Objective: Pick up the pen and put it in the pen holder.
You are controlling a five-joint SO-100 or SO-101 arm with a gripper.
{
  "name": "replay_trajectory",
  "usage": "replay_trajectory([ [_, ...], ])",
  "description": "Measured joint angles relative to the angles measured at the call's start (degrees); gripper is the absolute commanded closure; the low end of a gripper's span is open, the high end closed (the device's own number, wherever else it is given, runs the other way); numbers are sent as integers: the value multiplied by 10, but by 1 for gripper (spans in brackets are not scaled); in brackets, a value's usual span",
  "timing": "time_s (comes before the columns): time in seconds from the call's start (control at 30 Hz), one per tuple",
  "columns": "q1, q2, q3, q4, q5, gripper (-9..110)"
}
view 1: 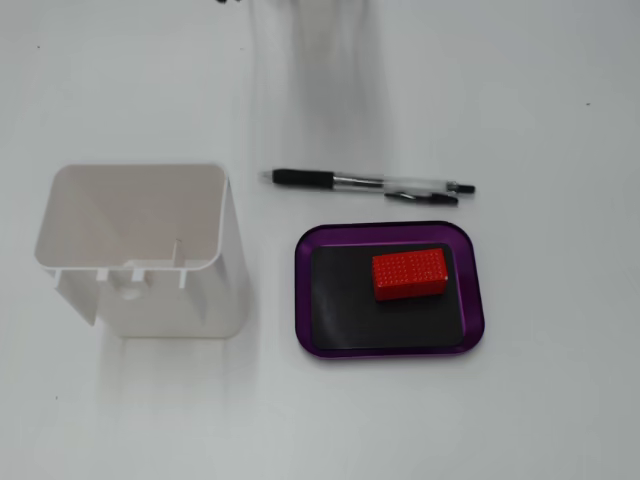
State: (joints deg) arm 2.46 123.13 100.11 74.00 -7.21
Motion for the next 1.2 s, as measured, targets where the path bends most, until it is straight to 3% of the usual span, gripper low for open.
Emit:
replay_trajectory([
  [0.2,32,7,-53,25,1,102],
  [0.33,19,-2,4,16,-4,101],
  [0.63,-112,-18,301,-222,15,80],
  [0.93,-18,-190,198,-279,37,80],
  [1.2,-30,-350,114,-283,40,83],
])
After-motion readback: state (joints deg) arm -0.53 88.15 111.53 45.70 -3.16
